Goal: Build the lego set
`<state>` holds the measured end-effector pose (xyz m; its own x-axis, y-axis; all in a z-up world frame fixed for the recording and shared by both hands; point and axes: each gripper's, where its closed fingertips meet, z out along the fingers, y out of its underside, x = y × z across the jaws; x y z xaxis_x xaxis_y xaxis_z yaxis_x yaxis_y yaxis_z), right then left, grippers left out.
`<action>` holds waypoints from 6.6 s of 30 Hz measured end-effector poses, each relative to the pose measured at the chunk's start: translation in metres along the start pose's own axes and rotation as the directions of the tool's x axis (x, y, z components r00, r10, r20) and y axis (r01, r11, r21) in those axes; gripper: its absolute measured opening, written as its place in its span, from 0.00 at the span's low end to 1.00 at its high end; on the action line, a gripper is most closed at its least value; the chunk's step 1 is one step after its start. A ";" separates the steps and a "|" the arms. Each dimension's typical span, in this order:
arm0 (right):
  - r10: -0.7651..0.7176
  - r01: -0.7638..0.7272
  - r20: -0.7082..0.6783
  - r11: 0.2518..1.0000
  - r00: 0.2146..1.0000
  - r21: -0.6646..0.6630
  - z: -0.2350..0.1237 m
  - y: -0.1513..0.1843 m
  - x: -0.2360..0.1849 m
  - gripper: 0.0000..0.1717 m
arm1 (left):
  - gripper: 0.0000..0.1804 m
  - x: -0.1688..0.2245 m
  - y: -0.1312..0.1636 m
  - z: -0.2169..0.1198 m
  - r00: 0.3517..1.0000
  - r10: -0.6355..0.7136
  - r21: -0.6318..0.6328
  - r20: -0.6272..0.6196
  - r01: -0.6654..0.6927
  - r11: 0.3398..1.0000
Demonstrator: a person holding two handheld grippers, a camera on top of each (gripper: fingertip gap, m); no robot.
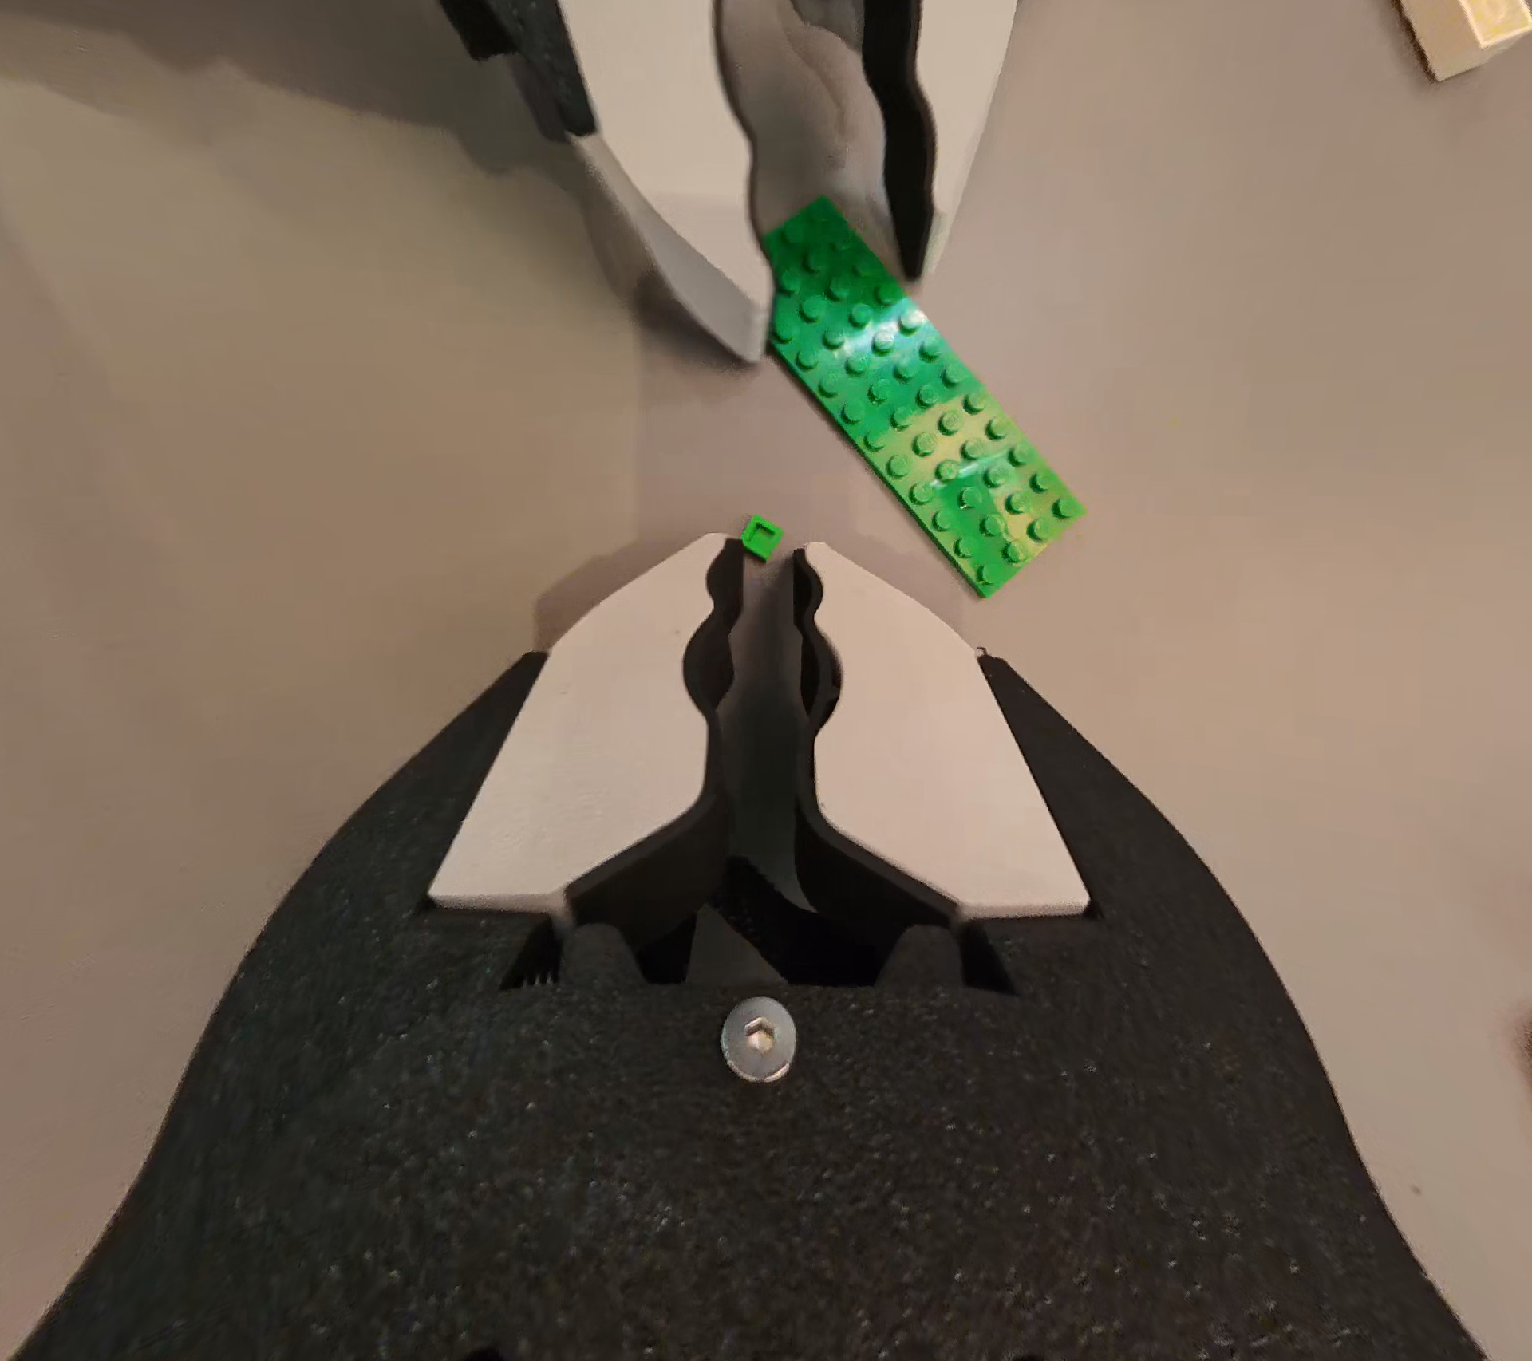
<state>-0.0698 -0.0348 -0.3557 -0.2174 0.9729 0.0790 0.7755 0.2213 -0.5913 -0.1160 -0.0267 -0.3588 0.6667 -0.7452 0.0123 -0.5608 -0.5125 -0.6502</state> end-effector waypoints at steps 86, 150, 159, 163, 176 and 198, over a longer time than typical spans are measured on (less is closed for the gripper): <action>-0.584 0.564 -0.202 0.547 0.786 0.618 -0.078 -0.078 -0.010 0.02 | 0.01 0.035 -0.058 -0.070 0.866 -0.496 0.538 -0.058 0.445 0.716; -0.008 -0.014 0.040 0.855 0.999 0.519 -0.063 -0.005 0.043 0.04 | 0.23 0.006 0.004 0.000 0.990 -0.091 -0.275 0.103 0.117 0.954; 0.172 -0.088 -0.149 0.889 0.974 0.450 -0.042 0.000 0.056 0.04 | 0.17 0.005 0.002 0.000 0.971 -0.174 -0.181 0.166 0.203 0.962; 0.161 -0.060 -0.231 0.918 0.960 0.392 -0.031 -0.002 0.057 0.04 | 0.17 0.006 -0.002 0.002 0.945 -0.277 -0.054 0.172 0.290 0.955; 0.125 -0.071 -0.276 0.977 0.953 0.199 -0.003 0.005 0.054 0.04 | 0.17 0.007 -0.002 -0.002 0.912 -0.397 0.048 0.100 0.394 0.918; 0.191 -0.151 -0.278 0.975 0.941 0.160 -0.003 0.010 0.055 0.07 | 0.17 0.006 -0.001 0.000 0.924 -0.347 0.008 0.160 0.350 0.937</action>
<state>-0.0722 0.0217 -0.3552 0.1086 0.9769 0.1841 0.6947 0.0579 -0.7170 -0.1108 -0.0307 -0.3578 0.8894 -0.4423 0.1151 -0.2878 -0.7376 -0.6108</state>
